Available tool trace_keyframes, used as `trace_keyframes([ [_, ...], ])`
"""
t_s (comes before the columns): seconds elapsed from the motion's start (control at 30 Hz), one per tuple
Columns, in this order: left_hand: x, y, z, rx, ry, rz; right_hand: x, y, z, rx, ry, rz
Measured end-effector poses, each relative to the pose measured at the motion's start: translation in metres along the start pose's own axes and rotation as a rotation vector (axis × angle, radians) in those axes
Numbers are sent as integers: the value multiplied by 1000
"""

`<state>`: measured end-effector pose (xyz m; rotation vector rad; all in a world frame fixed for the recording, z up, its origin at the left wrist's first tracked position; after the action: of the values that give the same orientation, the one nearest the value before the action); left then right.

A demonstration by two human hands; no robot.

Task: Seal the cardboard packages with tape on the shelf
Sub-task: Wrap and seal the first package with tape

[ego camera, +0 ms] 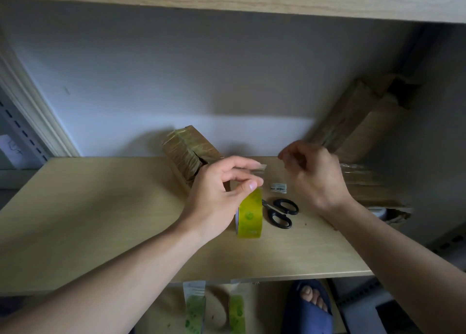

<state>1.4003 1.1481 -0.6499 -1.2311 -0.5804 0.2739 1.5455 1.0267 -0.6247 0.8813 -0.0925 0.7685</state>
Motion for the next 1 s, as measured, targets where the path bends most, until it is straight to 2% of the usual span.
trace_keyframes([
  [0.13,0,-5,0,-5,-18,-16,-18,-59,-51,-321,494,-202],
  [0.2,1,-5,0,-13,-24,-11,-28,-72,-64,-380,596,-235],
  [0.33,-2,-2,1,-63,8,47,-27,-73,-59,-583,535,-227],
  [0.53,-10,-2,-5,-4,211,101,-36,-70,-53,-638,606,-214],
  [0.67,-11,-3,-1,-9,207,106,-41,-59,-23,-478,698,-319],
  [0.83,-10,0,7,9,188,105,-26,-29,32,-316,536,-153],
  [1.0,-12,-6,7,-3,197,90,-36,-27,35,-365,648,-26],
])
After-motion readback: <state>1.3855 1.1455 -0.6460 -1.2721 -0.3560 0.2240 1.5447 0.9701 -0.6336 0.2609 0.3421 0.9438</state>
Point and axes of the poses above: each hand's wrist, its own x-axis towards the middle knuckle, its own z-axis out of the back of the hand, y = z × x, the point moved 10 cm from there along x, towards the middle knuckle, and after that the axes turned 1 degree about x, right-handed, at the moved point
